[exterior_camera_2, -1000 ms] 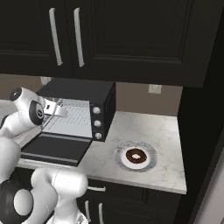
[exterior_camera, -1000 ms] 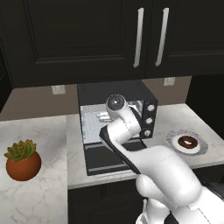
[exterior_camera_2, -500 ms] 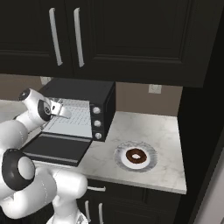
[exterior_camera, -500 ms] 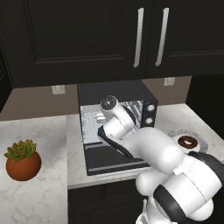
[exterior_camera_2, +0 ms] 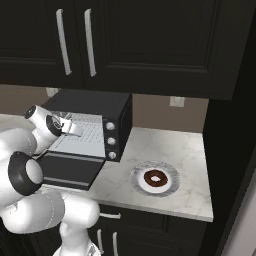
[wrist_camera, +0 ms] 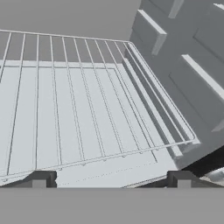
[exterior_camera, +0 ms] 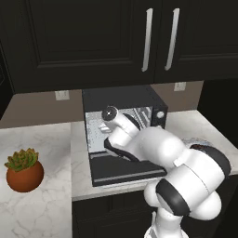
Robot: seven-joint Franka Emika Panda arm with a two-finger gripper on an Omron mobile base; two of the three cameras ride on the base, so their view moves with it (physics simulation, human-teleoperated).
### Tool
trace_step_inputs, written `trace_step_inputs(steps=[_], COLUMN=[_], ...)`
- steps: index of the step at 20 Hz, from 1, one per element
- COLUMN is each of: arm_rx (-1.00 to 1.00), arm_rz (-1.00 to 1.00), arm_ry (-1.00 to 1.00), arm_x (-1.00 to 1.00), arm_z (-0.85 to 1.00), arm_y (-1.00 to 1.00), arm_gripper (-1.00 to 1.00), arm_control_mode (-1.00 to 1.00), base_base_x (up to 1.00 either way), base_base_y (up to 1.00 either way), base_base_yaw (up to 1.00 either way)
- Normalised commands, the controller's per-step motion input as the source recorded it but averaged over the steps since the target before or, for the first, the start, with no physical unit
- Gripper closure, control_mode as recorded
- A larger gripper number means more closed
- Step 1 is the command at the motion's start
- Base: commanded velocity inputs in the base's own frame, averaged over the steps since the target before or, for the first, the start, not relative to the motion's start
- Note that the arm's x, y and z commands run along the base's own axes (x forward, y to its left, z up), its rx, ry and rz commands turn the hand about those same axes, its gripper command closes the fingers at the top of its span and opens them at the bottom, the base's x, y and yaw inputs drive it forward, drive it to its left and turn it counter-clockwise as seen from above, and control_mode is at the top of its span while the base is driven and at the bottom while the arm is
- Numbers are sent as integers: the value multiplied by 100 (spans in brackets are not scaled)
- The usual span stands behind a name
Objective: Pick up the bagel from the plate, place it on the toaster oven rack, close the door, and set the timer.
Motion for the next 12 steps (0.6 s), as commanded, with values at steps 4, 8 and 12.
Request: trace_step_inputs(steps=[4, 8, 12], arm_rx=[-2, 0, 0], arm_rz=[0, 0, 0], arm_ry=[0, 0, 0], arm_x=[24, 29, 27], arm_z=[-9, -1, -6], arm_y=[0, 0, 0], arm_gripper=[-100, -100, -100], arm_control_mode=[-100, -100, -100], base_base_x=[0, 0, 0], base_base_y=[0, 0, 0], base_base_yaw=[0, 0, 0])
